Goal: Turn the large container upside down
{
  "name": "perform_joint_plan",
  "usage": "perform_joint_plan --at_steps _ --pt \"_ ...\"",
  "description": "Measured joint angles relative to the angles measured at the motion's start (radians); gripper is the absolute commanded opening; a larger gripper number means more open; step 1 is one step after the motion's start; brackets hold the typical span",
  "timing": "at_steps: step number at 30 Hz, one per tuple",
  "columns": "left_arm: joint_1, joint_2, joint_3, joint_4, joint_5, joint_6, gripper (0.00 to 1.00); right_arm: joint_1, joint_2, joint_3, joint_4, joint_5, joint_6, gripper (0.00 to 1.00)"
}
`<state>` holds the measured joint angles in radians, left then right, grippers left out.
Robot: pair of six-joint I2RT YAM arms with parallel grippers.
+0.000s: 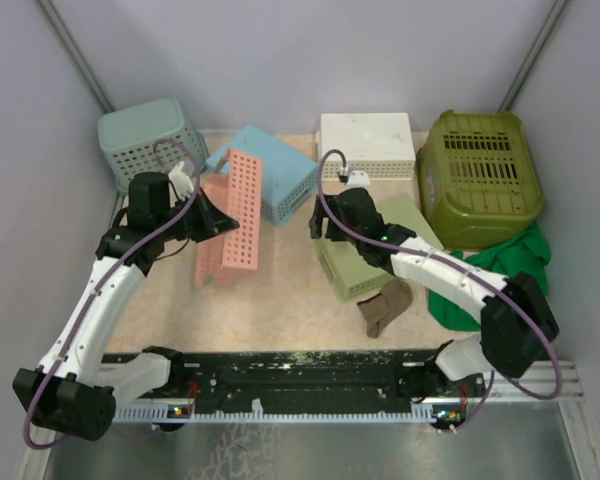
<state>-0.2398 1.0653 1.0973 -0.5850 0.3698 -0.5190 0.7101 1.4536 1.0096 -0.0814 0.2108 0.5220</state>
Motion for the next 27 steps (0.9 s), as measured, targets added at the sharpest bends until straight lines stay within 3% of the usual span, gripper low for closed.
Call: perform_joint_plan --at_steps 9,14,18,27 --pt "0.0 -0.051 -0.148 0.215 0.261 -0.165 0.0 -0.132 -0.337 -0.129 -0.203 0.17 -0.062 0.79" --pt "0.0 -0.16 -0.43 0.597 0.33 -0.482 0.0 -0.203 -0.456 -0.133 -0.263 0.201 -0.07 0.79" --pt "0.0 -0.19 -0.587 0.85 0.333 -0.675 0.0 -0.246 -0.481 -0.133 -0.293 0.181 -0.064 0.79" --pt "0.0 -0.344 -0.777 1.052 0.178 -0.898 0.0 -0.349 -0.484 -0.133 -0.333 0.011 0.004 0.79"
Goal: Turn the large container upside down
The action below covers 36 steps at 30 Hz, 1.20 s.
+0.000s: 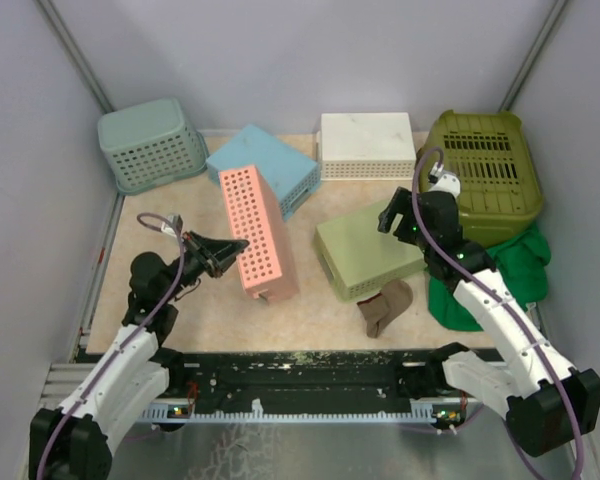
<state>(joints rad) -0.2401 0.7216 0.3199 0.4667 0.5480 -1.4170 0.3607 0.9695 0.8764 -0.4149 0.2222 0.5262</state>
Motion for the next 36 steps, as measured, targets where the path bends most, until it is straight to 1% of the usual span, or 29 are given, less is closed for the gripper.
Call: perform_joint_plan --at_steps 2,6,8,11,13,15,17,19,22,25,27,29,31,34,35,36 --pt "0.0 -0.006 -0.056 0.053 -0.027 -0.04 0.0 -0.008 0.0 0.0 -0.002 -0.019 0.009 0.79" --pt "0.001 -0.011 -0.209 0.278 -0.074 -0.131 0.0 -0.01 0.0 0.0 -0.004 -0.051 0.021 0.79" --pt "0.006 -0.005 -0.264 0.351 -0.076 -0.157 0.0 -0.01 0.0 0.0 -0.006 -0.062 0.026 0.79" --pt "0.007 -0.011 -0.3 0.434 -0.077 -0.2 0.0 -0.01 0.0 -0.003 -0.005 -0.072 0.033 0.79" --pt "0.012 -0.043 -0.301 0.443 -0.087 -0.228 0.0 -0.01 -0.004 -0.016 -0.005 -0.077 0.035 0.79" --pt "0.013 -0.12 -0.303 0.397 -0.096 -0.246 0.0 -0.011 -0.008 -0.033 -0.007 -0.082 0.037 0.79" --pt "0.013 -0.229 -0.307 0.307 -0.101 -0.247 0.01 -0.011 -0.013 -0.049 -0.012 -0.089 0.039 0.79" --pt "0.013 -0.352 -0.309 0.171 -0.115 -0.226 0.02 -0.011 -0.016 -0.054 -0.023 -0.095 0.04 0.79" --pt "0.013 -0.529 -0.31 -0.079 -0.175 -0.181 0.03 -0.011 -0.022 -0.054 -0.027 -0.113 0.04 0.79" --pt "0.013 -0.655 -0.311 -0.286 -0.24 -0.159 0.02 -0.011 -0.035 -0.06 -0.029 -0.128 0.039 0.79" --pt "0.014 -0.684 -0.307 -0.348 -0.266 -0.154 0.04 -0.011 -0.039 -0.067 -0.031 -0.136 0.039 0.79" --pt "0.014 -0.671 -0.3 -0.366 -0.278 -0.15 0.06 -0.011 -0.039 -0.073 -0.029 -0.144 0.038 0.79" --pt "0.014 -0.645 -0.291 -0.384 -0.285 -0.145 0.1 -0.011 -0.036 -0.078 -0.028 -0.153 0.039 0.79" --pt "0.014 -0.615 -0.276 -0.412 -0.294 -0.146 0.22 -0.011 -0.026 -0.079 -0.024 -0.165 0.039 0.79" --pt "0.014 -0.614 -0.273 -0.43 -0.299 -0.146 0.31 -0.011 -0.024 -0.079 -0.023 -0.168 0.039 0.79" --pt "0.014 -0.614 -0.272 -0.456 -0.305 -0.147 0.37 -0.011 -0.024 -0.079 -0.021 -0.17 0.039 0.79"
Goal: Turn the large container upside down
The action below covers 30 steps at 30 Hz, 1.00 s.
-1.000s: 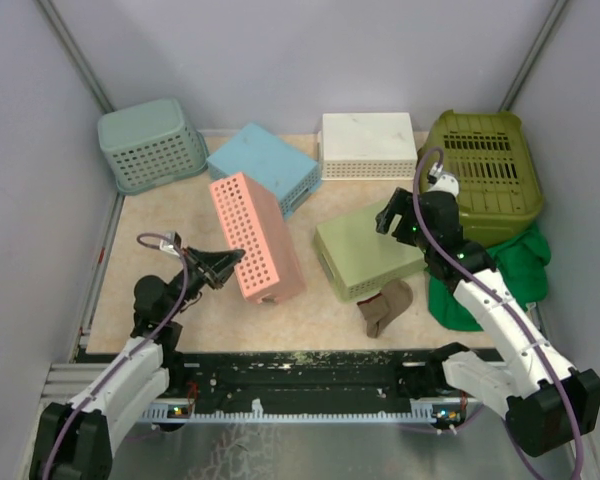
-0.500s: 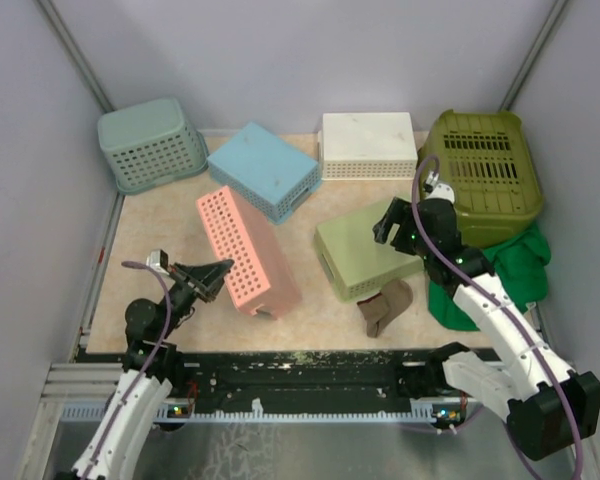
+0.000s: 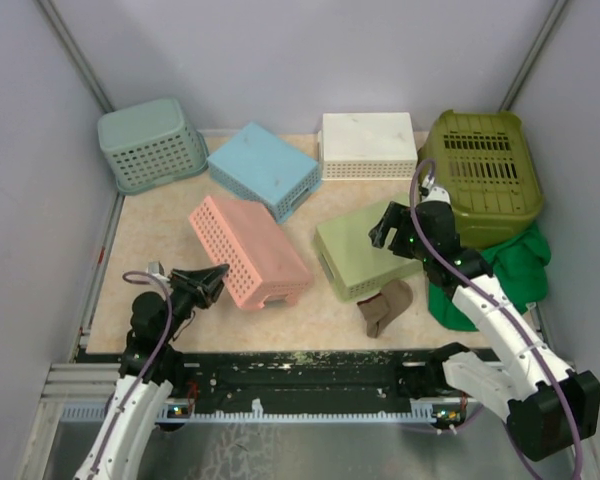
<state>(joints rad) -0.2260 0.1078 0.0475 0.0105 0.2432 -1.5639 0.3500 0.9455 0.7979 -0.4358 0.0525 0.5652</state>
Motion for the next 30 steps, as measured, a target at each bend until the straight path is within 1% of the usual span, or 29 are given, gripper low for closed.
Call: perform_joint_plan --at_steps 2,5,7,9,11,13,16,21,26,30 --pt "0.0 0.0 -0.002 -0.072 -0.01 0.006 0.48 0.0 0.0 0.0 0.002 -0.003 0.0 0.79" --pt "0.0 0.025 0.001 -0.169 -0.034 0.012 0.61 0.0 0.0 -0.004 0.005 -0.005 0.0 0.79" --pt "0.0 0.032 0.022 -0.223 -0.063 0.016 0.73 0.0 0.002 -0.007 0.007 -0.007 0.001 0.79" --pt "0.002 0.042 0.058 -0.322 -0.088 0.02 0.85 0.0 0.006 -0.007 0.009 -0.01 0.001 0.79" --pt "0.002 0.062 0.087 -0.425 -0.114 0.024 0.93 0.0 0.008 -0.007 0.009 -0.013 0.001 0.79" --pt "0.002 0.1 0.135 -0.533 -0.149 0.034 0.98 0.0 0.01 -0.007 0.01 -0.013 0.0 0.8" --pt "0.002 0.165 0.227 -0.636 -0.203 0.071 1.0 0.0 0.014 -0.007 0.009 -0.011 -0.006 0.83" --pt "0.002 0.34 0.461 -0.723 -0.335 0.229 1.0 0.0 0.017 0.009 -0.011 0.032 -0.047 0.86" --pt "0.002 0.544 0.69 -0.728 -0.481 0.47 1.0 0.0 0.042 0.087 -0.048 0.126 -0.104 0.88" --pt "0.002 0.663 0.788 -0.681 -0.534 0.706 1.0 0.0 0.081 0.166 -0.074 0.23 -0.119 0.89"
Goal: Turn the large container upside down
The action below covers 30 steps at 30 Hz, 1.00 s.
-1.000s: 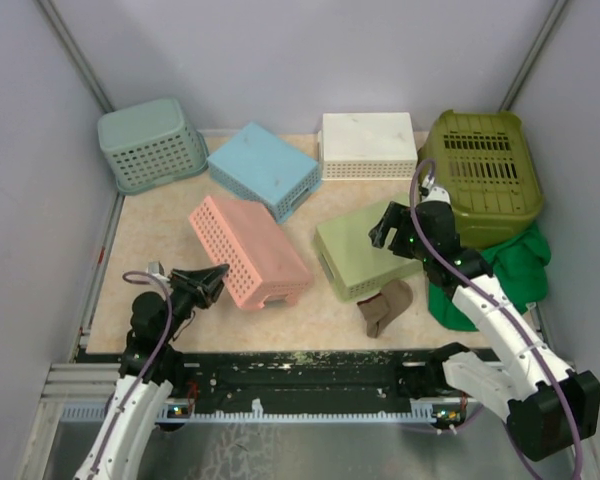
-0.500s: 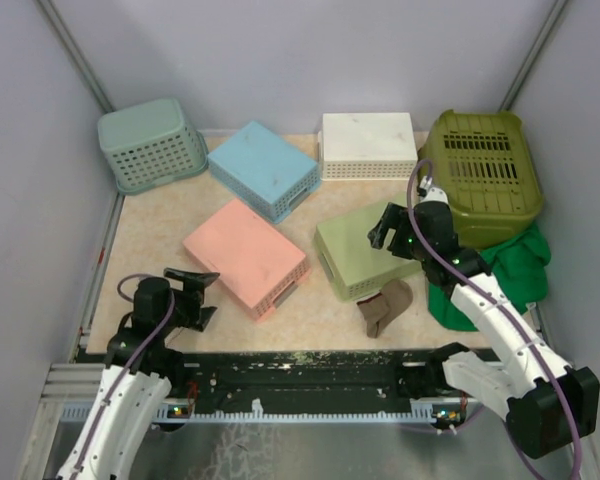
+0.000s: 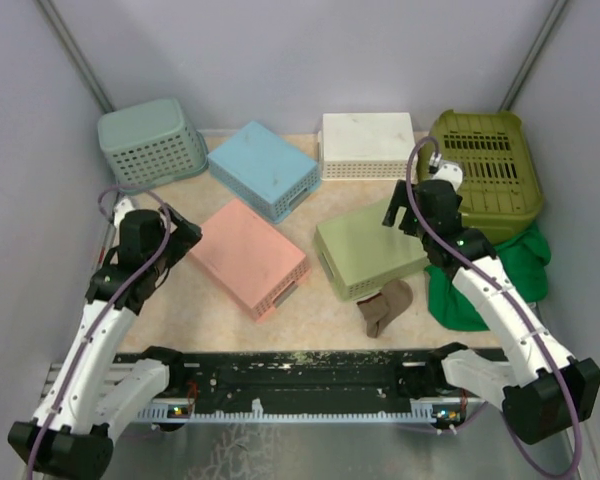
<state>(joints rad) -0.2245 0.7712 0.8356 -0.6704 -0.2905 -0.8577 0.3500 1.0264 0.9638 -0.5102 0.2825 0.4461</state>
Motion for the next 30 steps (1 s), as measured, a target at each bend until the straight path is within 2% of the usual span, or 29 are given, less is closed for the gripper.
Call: perform_joint_plan --at_steps 3,7,11,19,23,30 --pt "0.0 0.074 0.042 0.049 0.025 0.165 1.0 0.0 0.023 0.042 -0.029 0.082 0.007 0.9" --pt "0.0 0.111 0.053 0.153 0.153 0.356 1.0 0.0 0.037 0.08 -0.069 0.171 0.018 0.9" --pt "-0.001 0.131 0.077 0.24 0.287 0.477 1.0 0.0 0.029 0.091 -0.083 0.219 0.019 0.9" --pt "-0.057 0.161 0.101 0.365 0.454 0.573 1.0 0.0 -0.05 0.091 -0.068 0.275 0.018 0.9" --pt "-0.098 0.179 0.107 0.394 0.469 0.604 1.0 0.0 -0.074 0.09 -0.052 0.3 0.018 0.9" --pt "-0.106 0.192 0.116 0.429 0.463 0.631 1.0 0.0 -0.112 0.063 -0.034 0.32 0.026 0.89"
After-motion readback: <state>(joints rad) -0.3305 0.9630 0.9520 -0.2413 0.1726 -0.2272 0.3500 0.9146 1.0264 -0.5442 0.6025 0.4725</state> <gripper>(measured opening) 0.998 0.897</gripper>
